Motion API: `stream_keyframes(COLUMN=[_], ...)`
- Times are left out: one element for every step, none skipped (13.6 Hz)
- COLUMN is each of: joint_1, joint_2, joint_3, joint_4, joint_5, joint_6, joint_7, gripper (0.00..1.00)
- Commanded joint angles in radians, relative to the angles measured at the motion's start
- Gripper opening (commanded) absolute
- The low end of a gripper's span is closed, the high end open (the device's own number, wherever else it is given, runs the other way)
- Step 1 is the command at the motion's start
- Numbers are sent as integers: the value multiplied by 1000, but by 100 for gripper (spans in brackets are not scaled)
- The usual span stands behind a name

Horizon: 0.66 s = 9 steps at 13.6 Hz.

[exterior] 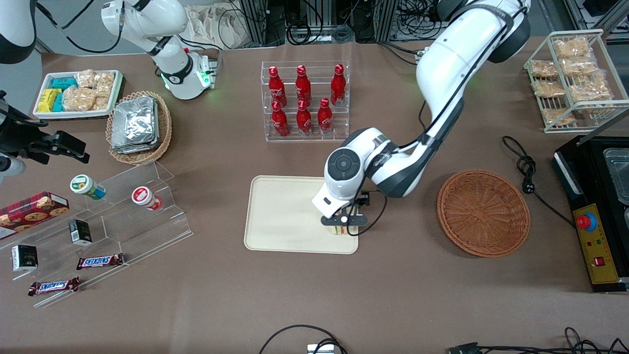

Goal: Place sandwich from basket to tray
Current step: 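Lower the sandwich onto the tray and open the left gripper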

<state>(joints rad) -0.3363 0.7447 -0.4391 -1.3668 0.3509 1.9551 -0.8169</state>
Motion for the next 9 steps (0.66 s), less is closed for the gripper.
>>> stream_keyframes(joint_1=[80,130,181,238,281,316,344,358,367], joint_2=[-166,-238,-310,-367,-414,-457,-499,-536,-562], joint_3=[-1,-13,-50,-88,-136,-162,-176,-179,-178], joint_4=[-134,-218,-307,-386,-447,-487,-521,-540,-544], joint_5=[-3,-6,-12,-18,-24,-30,-32,-32,-42], joint_6=[-41,-13,19,42,50,50,45,36,18], joint_7=[7,10,10,10,10,10,10,15,47], gripper=[100,100,100,100,100,100,100,100,100])
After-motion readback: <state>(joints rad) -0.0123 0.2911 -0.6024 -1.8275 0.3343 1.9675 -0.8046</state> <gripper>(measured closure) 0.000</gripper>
